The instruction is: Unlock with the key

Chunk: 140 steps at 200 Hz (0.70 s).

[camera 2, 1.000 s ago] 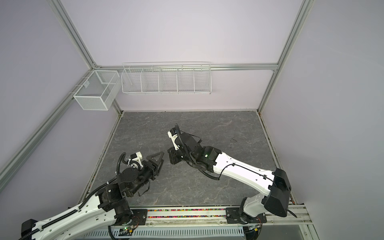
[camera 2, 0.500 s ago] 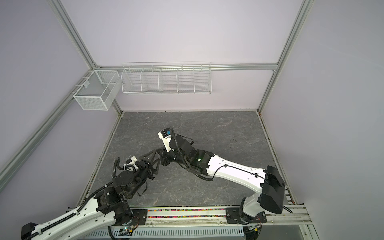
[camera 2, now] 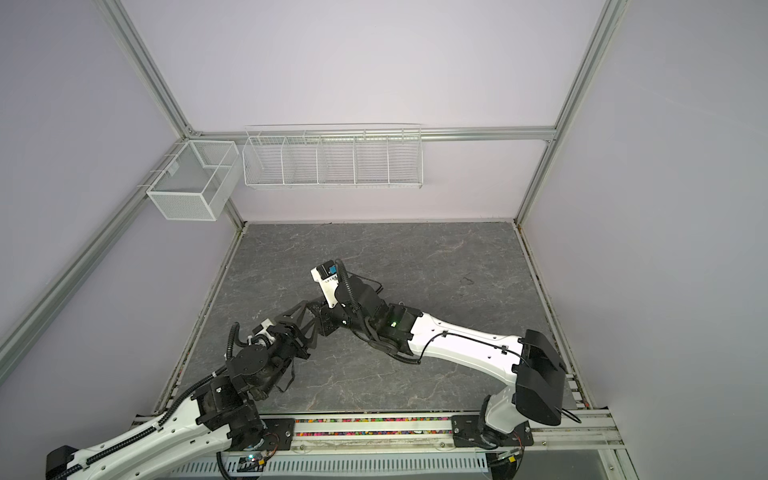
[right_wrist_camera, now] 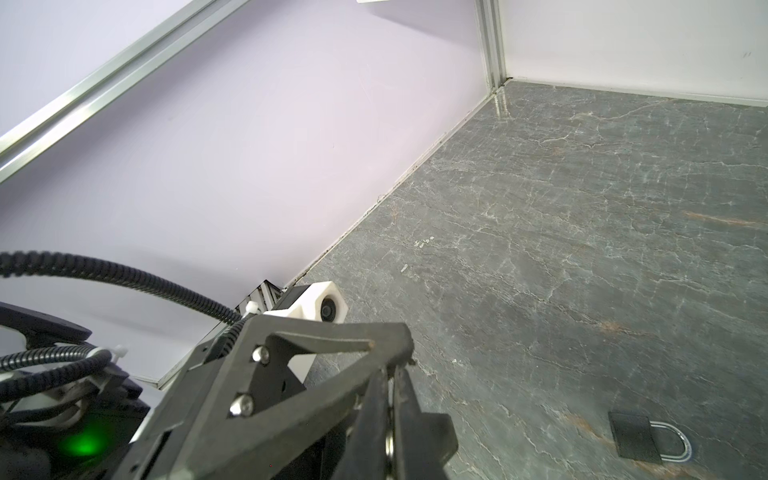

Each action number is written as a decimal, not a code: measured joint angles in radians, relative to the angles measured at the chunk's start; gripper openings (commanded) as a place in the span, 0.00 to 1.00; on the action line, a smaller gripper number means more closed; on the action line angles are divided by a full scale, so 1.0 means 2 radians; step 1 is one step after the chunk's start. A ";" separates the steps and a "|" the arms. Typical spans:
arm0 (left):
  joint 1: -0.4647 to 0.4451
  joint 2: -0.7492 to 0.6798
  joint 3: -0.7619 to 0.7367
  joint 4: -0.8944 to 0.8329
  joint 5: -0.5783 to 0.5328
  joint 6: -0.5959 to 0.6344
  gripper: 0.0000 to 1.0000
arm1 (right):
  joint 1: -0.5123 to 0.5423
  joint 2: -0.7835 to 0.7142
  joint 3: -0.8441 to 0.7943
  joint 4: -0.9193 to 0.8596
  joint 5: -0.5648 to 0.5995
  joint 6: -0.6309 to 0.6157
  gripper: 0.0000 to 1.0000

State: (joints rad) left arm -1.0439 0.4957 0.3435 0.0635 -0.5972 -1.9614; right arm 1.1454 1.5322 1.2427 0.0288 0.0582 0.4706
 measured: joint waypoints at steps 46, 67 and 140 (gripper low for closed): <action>0.000 -0.027 -0.003 -0.007 -0.019 -0.011 0.60 | 0.006 0.000 -0.010 0.015 0.000 0.003 0.07; 0.000 -0.033 -0.004 -0.010 -0.025 -0.014 0.59 | 0.008 0.000 -0.014 0.018 0.000 0.004 0.07; 0.001 -0.043 -0.004 -0.020 -0.031 -0.023 0.39 | 0.014 0.000 -0.021 0.019 -0.002 0.004 0.07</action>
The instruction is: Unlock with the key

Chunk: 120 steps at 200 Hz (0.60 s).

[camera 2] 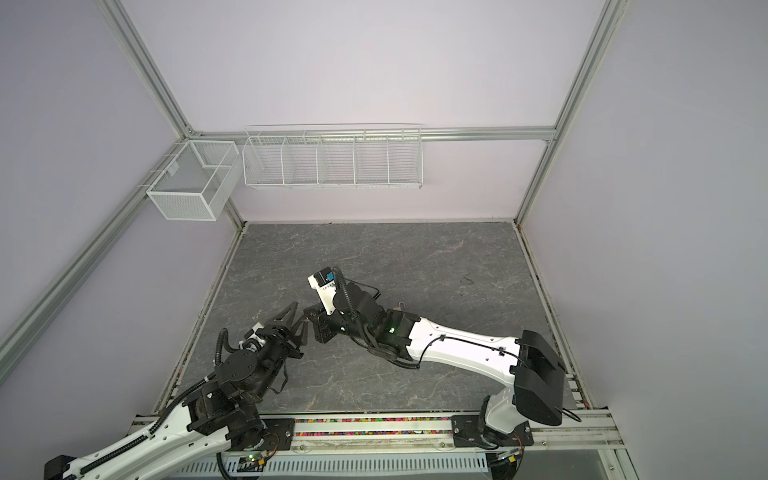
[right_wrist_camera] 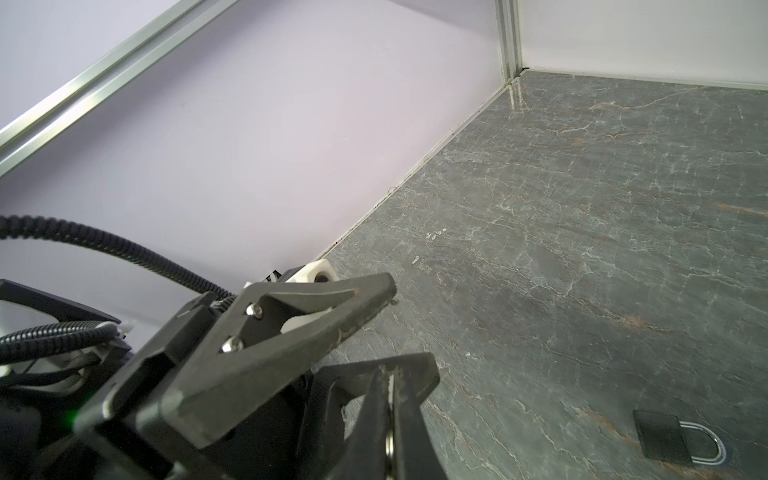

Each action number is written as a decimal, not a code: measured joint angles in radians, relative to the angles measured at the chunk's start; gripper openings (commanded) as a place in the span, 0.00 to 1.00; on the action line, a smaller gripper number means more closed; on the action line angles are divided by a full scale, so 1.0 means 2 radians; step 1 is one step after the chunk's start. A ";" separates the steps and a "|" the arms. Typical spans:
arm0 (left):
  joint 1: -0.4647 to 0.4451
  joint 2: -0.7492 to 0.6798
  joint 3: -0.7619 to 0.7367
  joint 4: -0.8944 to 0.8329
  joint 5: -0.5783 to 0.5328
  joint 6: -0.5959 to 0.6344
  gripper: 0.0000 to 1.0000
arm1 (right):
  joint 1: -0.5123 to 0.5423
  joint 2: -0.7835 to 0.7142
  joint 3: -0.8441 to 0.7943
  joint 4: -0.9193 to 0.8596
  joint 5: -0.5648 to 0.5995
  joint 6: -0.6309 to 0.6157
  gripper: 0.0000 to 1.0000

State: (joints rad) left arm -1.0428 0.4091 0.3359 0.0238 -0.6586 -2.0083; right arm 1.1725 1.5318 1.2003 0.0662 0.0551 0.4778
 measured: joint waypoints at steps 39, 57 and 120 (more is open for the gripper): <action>0.000 0.000 0.000 0.000 0.001 0.001 0.28 | 0.000 -0.002 -0.002 0.000 0.002 -0.005 0.07; 0.000 0.000 0.000 -0.001 0.000 0.001 0.24 | 0.000 -0.005 -0.003 0.000 0.003 -0.007 0.07; 0.000 0.001 0.000 -0.017 -0.013 0.009 0.07 | 0.000 -0.014 -0.005 0.000 0.010 -0.017 0.07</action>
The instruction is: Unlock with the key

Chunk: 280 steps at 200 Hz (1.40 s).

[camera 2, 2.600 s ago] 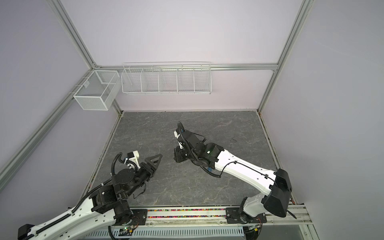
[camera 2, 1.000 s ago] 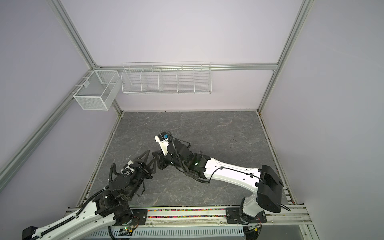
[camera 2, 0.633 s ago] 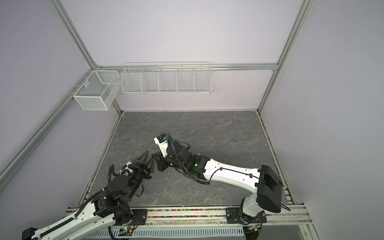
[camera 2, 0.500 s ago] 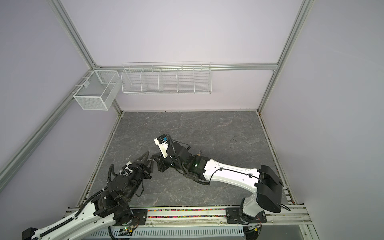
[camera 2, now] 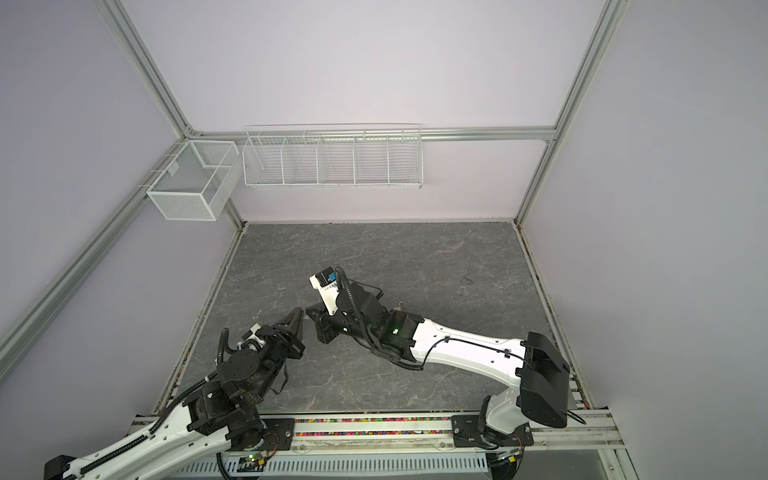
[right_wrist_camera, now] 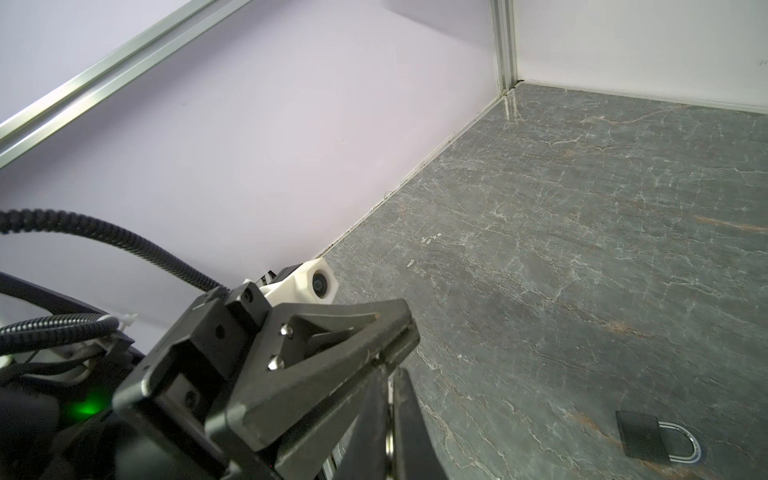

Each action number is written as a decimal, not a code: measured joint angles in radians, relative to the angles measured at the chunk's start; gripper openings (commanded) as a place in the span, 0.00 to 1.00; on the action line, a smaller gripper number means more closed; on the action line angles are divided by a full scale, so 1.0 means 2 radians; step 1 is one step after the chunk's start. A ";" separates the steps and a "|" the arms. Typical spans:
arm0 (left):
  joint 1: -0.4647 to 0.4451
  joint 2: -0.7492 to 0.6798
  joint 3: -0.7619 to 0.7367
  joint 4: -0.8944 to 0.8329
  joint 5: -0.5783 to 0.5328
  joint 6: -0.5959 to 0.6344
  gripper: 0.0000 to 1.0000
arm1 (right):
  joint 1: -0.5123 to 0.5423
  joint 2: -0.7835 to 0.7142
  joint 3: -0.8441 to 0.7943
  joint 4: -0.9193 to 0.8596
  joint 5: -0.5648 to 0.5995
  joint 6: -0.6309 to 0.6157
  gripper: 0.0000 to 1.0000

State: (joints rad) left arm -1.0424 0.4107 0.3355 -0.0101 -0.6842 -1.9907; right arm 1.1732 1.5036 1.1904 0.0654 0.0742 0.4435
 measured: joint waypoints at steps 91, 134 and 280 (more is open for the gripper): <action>0.000 0.019 0.019 -0.002 -0.011 0.062 0.00 | -0.001 -0.012 0.000 -0.019 0.011 -0.010 0.24; 0.000 0.044 0.098 -0.010 -0.029 0.227 0.00 | -0.044 -0.064 -0.014 -0.045 -0.035 0.018 0.43; 0.001 0.252 0.199 0.193 0.190 0.643 0.00 | -0.199 -0.234 -0.119 -0.033 -0.320 0.123 0.69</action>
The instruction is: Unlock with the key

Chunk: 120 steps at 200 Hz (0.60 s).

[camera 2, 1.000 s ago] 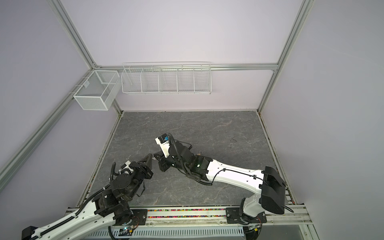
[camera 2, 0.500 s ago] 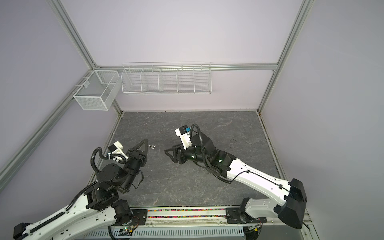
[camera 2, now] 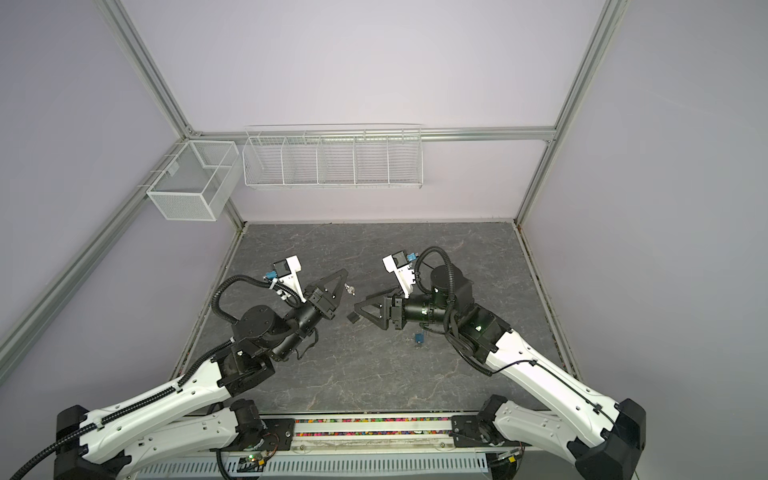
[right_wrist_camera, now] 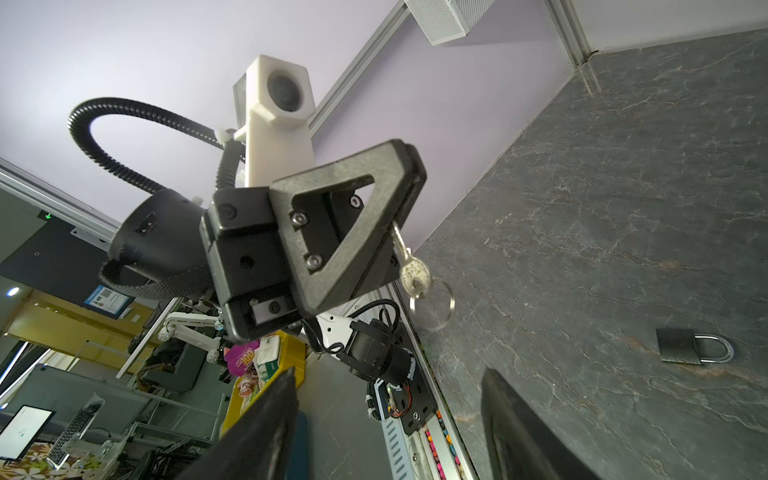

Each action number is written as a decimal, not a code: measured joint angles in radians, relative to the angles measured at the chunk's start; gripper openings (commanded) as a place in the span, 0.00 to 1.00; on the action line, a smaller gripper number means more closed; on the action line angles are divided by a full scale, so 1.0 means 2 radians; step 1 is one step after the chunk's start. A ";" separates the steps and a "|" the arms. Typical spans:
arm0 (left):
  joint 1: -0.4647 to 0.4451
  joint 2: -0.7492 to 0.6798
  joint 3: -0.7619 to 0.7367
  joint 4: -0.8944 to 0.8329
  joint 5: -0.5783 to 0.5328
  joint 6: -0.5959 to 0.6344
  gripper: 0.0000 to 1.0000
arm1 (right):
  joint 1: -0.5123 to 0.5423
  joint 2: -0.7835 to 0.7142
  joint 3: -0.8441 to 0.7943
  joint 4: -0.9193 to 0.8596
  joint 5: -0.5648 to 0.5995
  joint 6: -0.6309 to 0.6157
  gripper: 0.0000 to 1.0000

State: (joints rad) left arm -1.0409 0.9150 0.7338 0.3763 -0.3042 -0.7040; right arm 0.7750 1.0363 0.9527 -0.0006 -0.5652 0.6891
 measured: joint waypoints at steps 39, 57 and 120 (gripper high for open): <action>0.000 0.016 -0.001 0.052 0.032 0.005 0.00 | -0.008 0.002 -0.008 0.038 -0.025 0.015 0.62; 0.000 0.023 -0.001 0.065 0.043 0.005 0.00 | -0.008 0.005 -0.014 0.066 -0.035 0.022 0.57; 0.000 0.035 -0.001 0.086 0.064 0.003 0.00 | -0.010 0.019 -0.018 0.121 -0.043 0.037 0.44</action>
State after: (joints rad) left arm -1.0409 0.9840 0.7326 0.5476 -0.1757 -0.6979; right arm 0.7540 1.0744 0.9173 0.2413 -0.6521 0.7631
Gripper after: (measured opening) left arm 0.048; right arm 0.449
